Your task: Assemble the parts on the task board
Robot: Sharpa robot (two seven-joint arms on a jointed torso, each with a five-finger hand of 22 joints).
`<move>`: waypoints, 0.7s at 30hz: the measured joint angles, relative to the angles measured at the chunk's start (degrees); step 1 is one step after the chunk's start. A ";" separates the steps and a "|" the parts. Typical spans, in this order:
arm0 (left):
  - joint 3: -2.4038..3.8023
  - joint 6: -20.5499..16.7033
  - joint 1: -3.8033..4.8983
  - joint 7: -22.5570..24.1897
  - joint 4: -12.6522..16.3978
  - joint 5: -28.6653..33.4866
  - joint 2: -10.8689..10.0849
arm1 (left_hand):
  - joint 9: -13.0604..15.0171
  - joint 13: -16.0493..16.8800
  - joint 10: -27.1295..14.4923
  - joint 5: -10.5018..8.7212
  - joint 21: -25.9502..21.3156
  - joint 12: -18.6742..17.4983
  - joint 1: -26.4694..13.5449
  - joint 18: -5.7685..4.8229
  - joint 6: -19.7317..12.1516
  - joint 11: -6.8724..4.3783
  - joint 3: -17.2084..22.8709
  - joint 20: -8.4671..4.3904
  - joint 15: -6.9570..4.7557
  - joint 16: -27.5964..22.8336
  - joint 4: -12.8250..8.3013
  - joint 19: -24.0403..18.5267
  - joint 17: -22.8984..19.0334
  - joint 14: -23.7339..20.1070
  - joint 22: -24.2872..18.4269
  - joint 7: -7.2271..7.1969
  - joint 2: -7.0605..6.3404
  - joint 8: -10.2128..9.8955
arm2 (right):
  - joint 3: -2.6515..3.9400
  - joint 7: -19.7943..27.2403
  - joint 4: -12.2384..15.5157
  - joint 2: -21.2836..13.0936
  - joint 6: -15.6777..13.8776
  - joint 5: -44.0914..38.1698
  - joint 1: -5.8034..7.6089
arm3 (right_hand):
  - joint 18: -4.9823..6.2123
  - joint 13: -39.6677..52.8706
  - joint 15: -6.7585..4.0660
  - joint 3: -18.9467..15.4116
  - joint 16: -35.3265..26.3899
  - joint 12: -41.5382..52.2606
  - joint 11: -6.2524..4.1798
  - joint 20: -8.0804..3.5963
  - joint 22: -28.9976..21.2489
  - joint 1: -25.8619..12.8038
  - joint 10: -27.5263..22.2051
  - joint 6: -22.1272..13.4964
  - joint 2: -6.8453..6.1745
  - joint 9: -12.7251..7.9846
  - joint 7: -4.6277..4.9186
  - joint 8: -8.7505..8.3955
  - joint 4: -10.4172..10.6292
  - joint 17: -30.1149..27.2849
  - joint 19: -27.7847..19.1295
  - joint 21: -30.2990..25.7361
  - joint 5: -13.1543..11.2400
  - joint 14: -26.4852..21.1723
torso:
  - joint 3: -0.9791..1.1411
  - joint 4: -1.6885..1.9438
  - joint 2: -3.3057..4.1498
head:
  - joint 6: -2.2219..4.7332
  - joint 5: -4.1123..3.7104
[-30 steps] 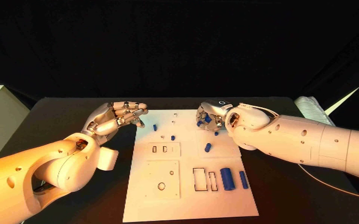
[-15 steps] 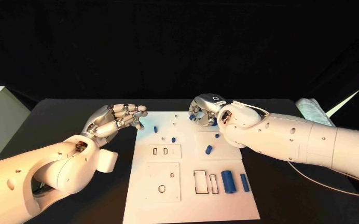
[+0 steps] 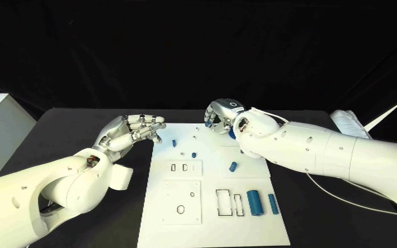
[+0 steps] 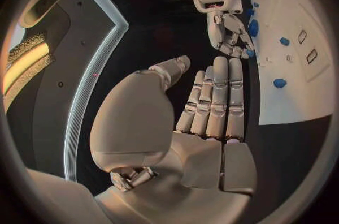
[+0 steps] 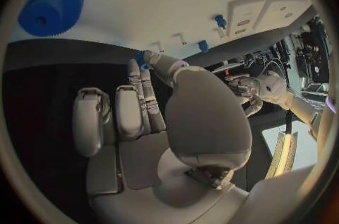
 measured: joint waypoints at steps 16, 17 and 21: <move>-0.01 0.20 0.04 -0.20 -0.38 0.00 0.33 | -0.01 -0.01 0.00 0.00 0.23 0.00 0.00 0.00 0.00 0.00 0.00 -0.21 0.00 0.00 0.00 -0.21 -0.01 0.00 0.04 0.00 0.00 0.00 | -0.01 0.24 -0.78 1.82 -0.03 1.16 -0.18 | 0.00 0.05 0.00 -0.01 0.00 -0.31 0.00 0.00 -0.01 0.00 -0.01 -0.25 0.00 0.41 0.04 -0.04 0.00 -0.01 0.00 0.00 -0.01 0.00 | -0.31 0.48 0.58 | -0.05 -0.31; -0.01 0.21 0.04 -0.21 -0.38 0.00 0.33 | -0.01 0.00 0.00 0.00 0.23 0.00 0.00 0.00 0.00 0.00 0.00 -0.21 0.00 0.00 0.00 -0.21 -0.01 0.00 0.04 0.00 0.00 0.00 | -0.02 0.25 -0.85 1.91 -0.03 1.20 -0.20 | 0.00 0.05 0.00 -0.01 0.00 -0.32 0.01 0.00 -0.01 0.00 -0.01 -0.25 0.00 0.41 0.04 -0.04 0.00 -0.04 0.00 0.00 -0.01 0.00 | -0.31 0.51 0.60 | -0.05 -0.29; -0.01 0.25 0.06 -0.25 -0.37 0.00 0.33 | -0.01 -0.01 0.00 0.00 0.23 0.00 0.00 0.00 0.00 0.00 0.00 -0.21 0.00 0.00 0.00 -0.21 -0.01 0.00 0.04 0.00 0.00 0.00 | -0.02 0.28 -1.19 2.25 -0.02 1.32 -0.23 | 0.00 0.06 0.00 0.11 -0.01 -0.44 0.01 0.00 -0.01 0.00 -0.01 -0.28 0.00 0.48 0.05 -0.05 0.12 -0.08 -0.01 0.00 -0.02 0.00 | -0.34 0.57 0.64 | -0.10 -0.25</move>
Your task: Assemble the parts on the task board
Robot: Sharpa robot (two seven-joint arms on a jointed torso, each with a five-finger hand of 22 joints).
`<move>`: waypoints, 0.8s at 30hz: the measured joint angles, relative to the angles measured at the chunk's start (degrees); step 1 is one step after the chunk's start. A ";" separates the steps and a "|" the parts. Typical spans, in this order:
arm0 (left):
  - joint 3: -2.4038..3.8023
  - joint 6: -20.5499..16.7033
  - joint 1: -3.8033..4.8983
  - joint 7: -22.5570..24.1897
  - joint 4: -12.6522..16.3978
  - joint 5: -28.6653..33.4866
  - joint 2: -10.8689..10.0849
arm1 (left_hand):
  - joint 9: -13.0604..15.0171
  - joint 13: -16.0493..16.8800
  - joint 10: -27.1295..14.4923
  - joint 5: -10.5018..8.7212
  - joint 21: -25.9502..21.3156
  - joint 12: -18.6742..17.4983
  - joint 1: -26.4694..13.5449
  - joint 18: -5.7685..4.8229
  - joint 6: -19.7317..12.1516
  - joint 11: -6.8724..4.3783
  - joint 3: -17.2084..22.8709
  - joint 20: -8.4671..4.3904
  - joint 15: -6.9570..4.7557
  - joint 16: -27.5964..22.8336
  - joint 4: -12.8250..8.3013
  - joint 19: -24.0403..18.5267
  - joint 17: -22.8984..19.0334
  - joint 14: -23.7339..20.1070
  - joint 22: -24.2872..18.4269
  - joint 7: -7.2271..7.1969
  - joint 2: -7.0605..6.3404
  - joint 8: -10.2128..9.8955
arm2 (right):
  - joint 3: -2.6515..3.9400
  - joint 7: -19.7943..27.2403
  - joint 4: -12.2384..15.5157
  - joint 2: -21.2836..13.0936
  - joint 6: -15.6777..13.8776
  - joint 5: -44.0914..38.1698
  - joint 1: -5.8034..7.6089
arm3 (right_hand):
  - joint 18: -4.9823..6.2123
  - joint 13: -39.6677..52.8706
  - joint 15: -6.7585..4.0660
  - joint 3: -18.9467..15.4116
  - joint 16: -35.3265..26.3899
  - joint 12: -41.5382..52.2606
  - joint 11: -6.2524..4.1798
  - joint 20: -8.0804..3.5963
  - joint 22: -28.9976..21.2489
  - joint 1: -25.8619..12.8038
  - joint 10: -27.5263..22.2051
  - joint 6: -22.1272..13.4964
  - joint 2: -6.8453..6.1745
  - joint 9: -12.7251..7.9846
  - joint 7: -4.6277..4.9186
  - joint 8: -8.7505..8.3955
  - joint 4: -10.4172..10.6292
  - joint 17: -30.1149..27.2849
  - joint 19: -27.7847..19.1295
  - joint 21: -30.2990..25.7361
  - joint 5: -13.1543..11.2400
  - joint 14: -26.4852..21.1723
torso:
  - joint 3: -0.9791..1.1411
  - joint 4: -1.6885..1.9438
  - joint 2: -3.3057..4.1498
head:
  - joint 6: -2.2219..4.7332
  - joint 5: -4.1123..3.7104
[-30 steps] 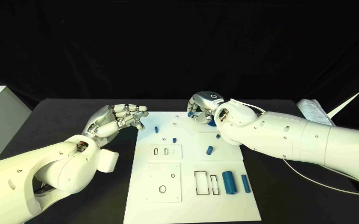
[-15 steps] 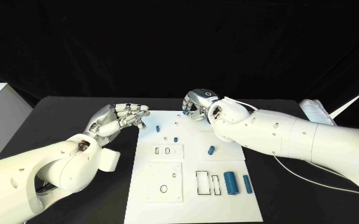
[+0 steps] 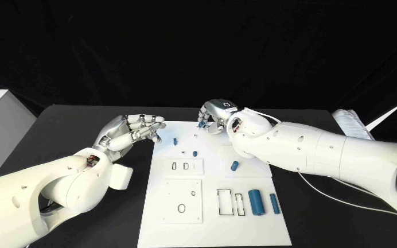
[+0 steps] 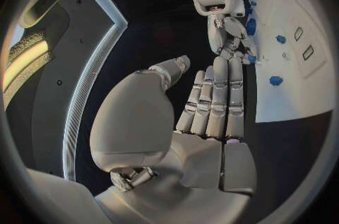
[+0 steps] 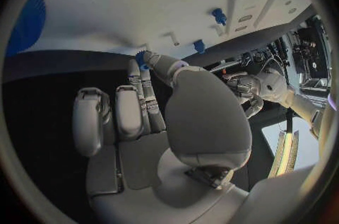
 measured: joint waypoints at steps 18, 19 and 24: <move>0.01 0.08 0.11 -0.12 -0.01 0.00 -0.05 | -0.01 -0.01 0.00 0.00 0.00 0.00 0.00 0.00 0.00 0.00 0.00 0.00 0.00 0.00 0.00 0.00 0.00 0.00 0.05 0.00 0.00 0.00 | 0.07 0.13 0.13 0.58 -0.03 0.15 0.03 | 0.00 -0.04 0.00 0.04 -0.02 0.17 0.02 0.00 0.04 -0.01 -0.03 -0.26 -0.02 0.13 0.08 -0.26 0.06 -0.05 0.00 0.00 0.20 0.00 | -0.02 -0.09 0.20 | -0.14 0.28; 0.01 0.08 0.12 -0.12 -0.01 0.00 -0.05 | -0.01 -0.01 0.00 0.00 0.00 0.00 0.00 0.00 0.00 0.00 0.00 0.00 0.00 0.00 0.00 0.00 -0.01 0.00 0.05 0.00 0.00 0.00 | 0.08 0.14 0.12 0.59 -0.03 0.16 0.04 | 0.00 -0.04 0.00 0.04 -0.03 0.17 0.02 0.00 0.04 -0.01 -0.03 -0.26 -0.02 0.13 0.08 -0.30 0.06 -0.06 0.00 0.00 0.20 0.00 | -0.03 -0.09 0.21 | -0.12 0.28; 0.01 0.09 0.14 -0.15 -0.04 0.00 -0.05 | -0.01 -0.01 0.00 0.00 0.00 0.00 0.00 0.00 0.00 0.00 0.03 0.00 0.00 0.00 -0.03 0.00 -0.01 0.00 0.06 0.00 0.00 0.00 | 0.10 0.18 0.15 0.63 -0.03 0.18 0.07 | 0.00 -0.02 0.00 0.04 -0.03 0.17 0.12 0.00 0.03 -0.02 -0.12 -0.28 -0.02 0.09 0.10 -0.14 0.06 -0.06 0.00 0.00 0.20 0.00 | -0.04 -0.09 0.27 | -0.07 0.29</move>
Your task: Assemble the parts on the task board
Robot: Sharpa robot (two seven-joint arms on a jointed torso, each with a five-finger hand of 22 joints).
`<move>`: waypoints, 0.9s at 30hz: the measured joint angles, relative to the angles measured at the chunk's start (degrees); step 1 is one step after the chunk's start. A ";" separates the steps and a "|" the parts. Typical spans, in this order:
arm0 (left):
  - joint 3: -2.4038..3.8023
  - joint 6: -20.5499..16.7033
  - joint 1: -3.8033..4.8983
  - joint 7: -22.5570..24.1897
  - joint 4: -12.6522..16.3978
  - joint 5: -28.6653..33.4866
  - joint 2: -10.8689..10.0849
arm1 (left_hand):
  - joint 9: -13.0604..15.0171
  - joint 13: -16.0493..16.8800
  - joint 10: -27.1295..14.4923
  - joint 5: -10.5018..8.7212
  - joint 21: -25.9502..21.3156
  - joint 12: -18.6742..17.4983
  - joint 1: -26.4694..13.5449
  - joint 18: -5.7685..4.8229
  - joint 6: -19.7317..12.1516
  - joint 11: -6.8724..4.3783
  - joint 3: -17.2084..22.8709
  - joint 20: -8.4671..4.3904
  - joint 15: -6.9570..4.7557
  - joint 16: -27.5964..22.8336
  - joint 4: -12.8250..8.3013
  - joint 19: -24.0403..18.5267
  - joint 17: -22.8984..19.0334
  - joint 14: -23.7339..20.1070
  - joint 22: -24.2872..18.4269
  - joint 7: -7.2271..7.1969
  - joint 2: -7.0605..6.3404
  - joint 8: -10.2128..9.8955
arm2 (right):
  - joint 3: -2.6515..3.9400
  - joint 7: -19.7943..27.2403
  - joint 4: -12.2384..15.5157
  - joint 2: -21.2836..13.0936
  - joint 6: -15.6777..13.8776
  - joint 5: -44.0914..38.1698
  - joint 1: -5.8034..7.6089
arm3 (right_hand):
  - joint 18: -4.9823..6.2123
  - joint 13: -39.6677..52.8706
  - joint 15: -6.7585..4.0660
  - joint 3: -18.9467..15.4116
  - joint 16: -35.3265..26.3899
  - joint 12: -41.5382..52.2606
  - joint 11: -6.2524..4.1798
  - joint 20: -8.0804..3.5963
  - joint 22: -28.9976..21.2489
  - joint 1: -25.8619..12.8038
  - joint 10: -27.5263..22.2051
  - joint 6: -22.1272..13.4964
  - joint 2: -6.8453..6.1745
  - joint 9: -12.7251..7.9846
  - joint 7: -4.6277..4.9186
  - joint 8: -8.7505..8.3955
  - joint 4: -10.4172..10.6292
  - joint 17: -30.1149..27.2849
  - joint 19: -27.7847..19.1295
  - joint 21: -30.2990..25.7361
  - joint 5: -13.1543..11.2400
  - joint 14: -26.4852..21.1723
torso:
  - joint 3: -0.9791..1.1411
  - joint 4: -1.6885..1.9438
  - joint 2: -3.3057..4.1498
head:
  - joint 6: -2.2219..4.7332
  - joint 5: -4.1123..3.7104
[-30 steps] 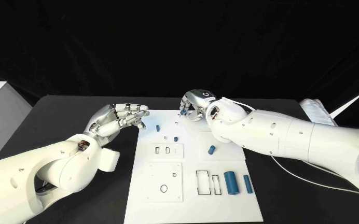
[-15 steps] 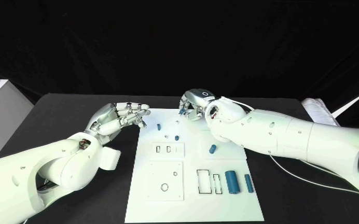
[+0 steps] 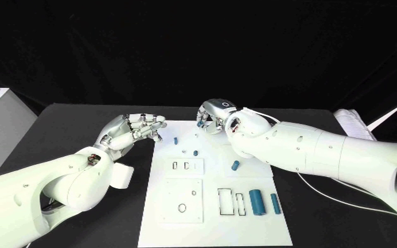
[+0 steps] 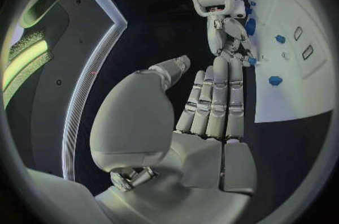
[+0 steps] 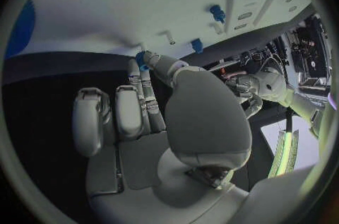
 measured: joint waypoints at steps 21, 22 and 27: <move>0.00 0.05 0.03 -0.10 -0.46 0.02 0.15 | 0.04 -0.01 0.00 0.00 0.22 0.00 0.00 0.00 0.00 0.00 0.13 0.00 0.00 0.00 -0.13 0.00 0.00 0.00 0.07 0.00 0.00 0.00 | 0.09 0.01 -0.54 0.54 0.30 -1.56 0.15 | 0.00 0.04 0.00 0.19 -0.01 -0.61 0.41 0.22 -0.02 -0.46 -0.39 -1.01 -0.46 0.52 0.63 0.17 -0.17 -0.88 -0.22 -0.27 0.00 0.00 | -0.06 0.04 0.21 | 0.01 -0.02; 0.00 0.05 0.03 -0.10 -0.45 0.02 0.14 | 0.04 0.00 0.00 0.00 0.22 0.00 0.00 0.00 0.00 0.00 0.13 0.00 0.00 0.00 -0.13 0.00 0.00 0.00 0.07 0.00 0.00 0.00 | 0.09 -0.01 -0.51 0.53 0.32 -1.66 0.15 | 0.01 0.01 0.00 0.19 -0.01 -0.61 0.41 0.37 -0.02 -0.62 -0.39 -1.02 -0.62 0.52 0.63 0.16 -0.17 -0.92 -0.38 -0.27 0.01 0.00 | -0.06 0.04 0.21 | -0.01 -0.02; -0.01 0.05 0.03 -0.13 -0.44 0.02 0.11 | 0.04 -0.01 0.00 0.00 0.22 0.00 0.00 0.00 0.00 0.00 0.13 0.00 0.00 0.00 -0.13 0.00 0.00 0.00 0.07 0.00 0.00 0.00 | 0.10 -0.05 -0.36 0.43 0.40 -2.26 0.15 | 0.01 -0.07 0.00 0.25 -0.01 -0.62 0.41 0.42 -0.02 -0.71 -0.40 -1.09 -0.70 0.52 0.69 0.16 -0.22 -0.93 -0.42 -0.28 0.03 0.00 | -0.05 0.04 0.21 | -0.05 0.05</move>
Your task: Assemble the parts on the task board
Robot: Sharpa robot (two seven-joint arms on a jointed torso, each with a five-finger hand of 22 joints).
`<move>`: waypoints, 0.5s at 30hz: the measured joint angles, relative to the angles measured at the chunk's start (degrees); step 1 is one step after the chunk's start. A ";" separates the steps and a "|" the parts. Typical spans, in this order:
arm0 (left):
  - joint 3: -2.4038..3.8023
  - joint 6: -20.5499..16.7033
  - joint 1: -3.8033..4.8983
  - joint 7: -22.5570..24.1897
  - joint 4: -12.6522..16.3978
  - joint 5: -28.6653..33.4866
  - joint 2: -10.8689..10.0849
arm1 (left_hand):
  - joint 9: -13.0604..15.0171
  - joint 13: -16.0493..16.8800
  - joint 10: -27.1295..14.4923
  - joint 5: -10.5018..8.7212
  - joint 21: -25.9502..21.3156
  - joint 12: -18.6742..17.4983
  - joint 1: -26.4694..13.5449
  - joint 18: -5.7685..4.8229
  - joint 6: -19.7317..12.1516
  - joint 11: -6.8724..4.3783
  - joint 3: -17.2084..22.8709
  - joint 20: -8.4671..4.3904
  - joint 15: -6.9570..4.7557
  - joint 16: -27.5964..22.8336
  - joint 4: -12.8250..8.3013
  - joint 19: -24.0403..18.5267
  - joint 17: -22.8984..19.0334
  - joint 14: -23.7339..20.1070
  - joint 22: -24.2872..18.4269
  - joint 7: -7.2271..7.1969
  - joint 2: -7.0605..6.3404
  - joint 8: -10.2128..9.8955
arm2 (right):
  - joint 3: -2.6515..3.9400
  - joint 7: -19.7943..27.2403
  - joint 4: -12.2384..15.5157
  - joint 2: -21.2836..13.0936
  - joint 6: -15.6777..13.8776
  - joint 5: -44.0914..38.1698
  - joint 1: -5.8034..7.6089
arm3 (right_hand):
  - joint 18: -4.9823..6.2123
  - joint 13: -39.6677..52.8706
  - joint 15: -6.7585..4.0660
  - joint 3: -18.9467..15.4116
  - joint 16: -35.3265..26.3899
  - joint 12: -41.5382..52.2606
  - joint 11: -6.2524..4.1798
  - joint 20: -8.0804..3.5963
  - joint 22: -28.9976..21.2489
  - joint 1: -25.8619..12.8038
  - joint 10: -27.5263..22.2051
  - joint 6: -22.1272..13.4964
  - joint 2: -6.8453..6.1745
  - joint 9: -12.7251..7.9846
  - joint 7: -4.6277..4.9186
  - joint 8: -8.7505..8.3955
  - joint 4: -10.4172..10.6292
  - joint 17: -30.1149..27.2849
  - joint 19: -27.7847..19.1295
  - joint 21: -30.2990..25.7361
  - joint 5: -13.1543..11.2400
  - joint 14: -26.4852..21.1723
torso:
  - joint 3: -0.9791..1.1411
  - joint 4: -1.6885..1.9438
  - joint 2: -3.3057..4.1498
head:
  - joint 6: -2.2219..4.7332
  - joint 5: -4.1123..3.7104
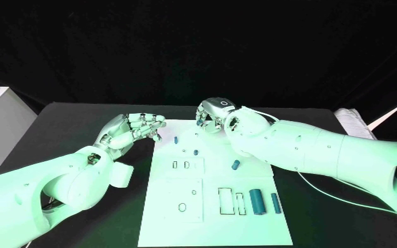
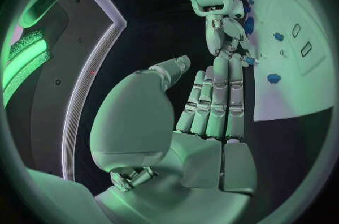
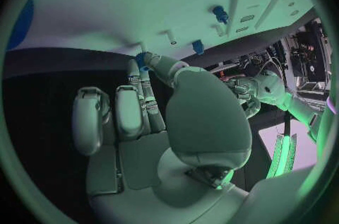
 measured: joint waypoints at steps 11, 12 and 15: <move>0.00 0.00 0.01 -0.05 -0.01 0.00 -0.04 | -0.01 0.00 0.00 0.00 0.00 0.00 0.00 0.00 0.00 0.00 0.00 0.00 -0.21 0.34 0.00 0.00 0.00 -0.21 0.10 0.00 0.00 0.00 | 0.04 -0.02 0.47 -0.28 -0.10 -1.07 -0.15 | 0.00 0.06 0.00 0.00 0.00 -0.09 0.01 0.00 -0.01 0.00 -0.01 -0.12 0.00 0.00 -0.06 -0.05 0.00 0.00 0.00 0.00 0.00 0.00 | 0.10 -0.10 0.03 | 0.09 0.09; 0.00 -0.01 0.01 -0.06 -0.02 0.00 -0.04 | -0.01 0.00 0.00 0.00 0.00 0.00 0.00 0.00 0.00 0.00 0.00 0.00 -0.21 0.34 0.00 0.00 0.00 -0.21 0.10 0.00 0.00 0.00 | 0.04 -0.02 0.48 -0.29 -0.13 -1.12 -0.16 | 0.00 0.07 0.00 0.00 0.00 -0.09 0.08 0.00 -0.01 0.00 -0.08 -0.12 0.00 -0.01 -0.06 -0.06 0.00 0.00 0.00 0.00 0.00 0.00 | 0.09 -0.08 0.04 | 0.11 0.09; 0.01 -0.02 0.01 -0.07 -0.03 0.00 -0.04 | -0.01 0.00 0.00 0.00 0.00 0.00 0.00 0.00 0.00 0.00 0.00 0.00 -0.21 0.34 0.00 0.00 0.00 -0.21 0.09 0.00 0.00 0.00 | 0.05 -0.03 0.51 -0.32 -0.20 -1.28 -0.18 | 0.00 0.13 0.00 0.00 0.00 -0.09 0.10 0.00 -0.01 0.00 -0.10 -0.19 0.00 -0.02 0.00 -0.07 0.00 0.00 0.00 0.00 0.00 0.00 | 0.07 -0.03 0.05 | 0.15 0.04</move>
